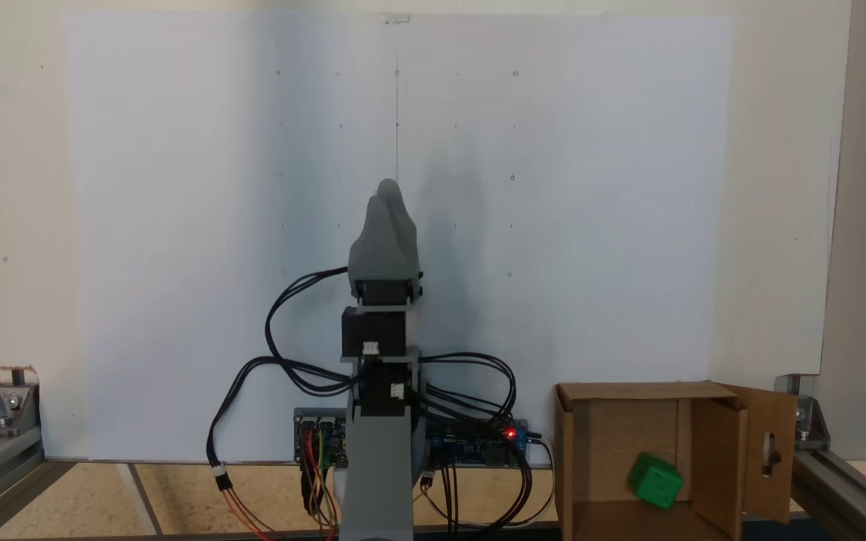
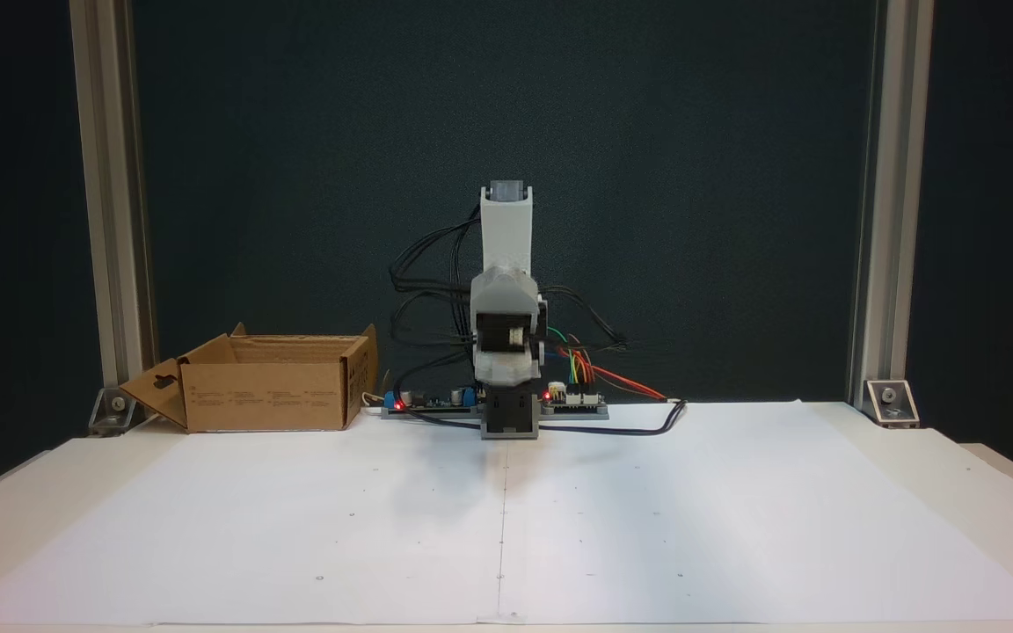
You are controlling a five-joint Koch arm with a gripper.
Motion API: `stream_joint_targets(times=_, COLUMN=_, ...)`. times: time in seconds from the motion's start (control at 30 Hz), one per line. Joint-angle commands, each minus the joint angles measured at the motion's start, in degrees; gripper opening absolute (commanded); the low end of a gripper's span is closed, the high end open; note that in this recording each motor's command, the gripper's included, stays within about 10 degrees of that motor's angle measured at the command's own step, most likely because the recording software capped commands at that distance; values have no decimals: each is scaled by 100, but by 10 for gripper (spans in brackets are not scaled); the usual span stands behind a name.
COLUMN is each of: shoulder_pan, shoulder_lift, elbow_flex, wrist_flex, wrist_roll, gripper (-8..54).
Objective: Grasp a green dice and put it in the bin.
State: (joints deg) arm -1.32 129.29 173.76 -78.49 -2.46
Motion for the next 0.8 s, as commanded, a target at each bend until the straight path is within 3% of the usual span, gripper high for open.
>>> stream_joint_targets(times=0.0, shoulder_pan=-53, shoulder_lift=650, elbow_flex=105, wrist_flex=-956, wrist_roll=97, gripper=440)
stream_joint_targets(times=0.77, shoulder_pan=-18, shoulder_lift=624, elbow_flex=545, wrist_flex=-993, wrist_roll=79, gripper=445)
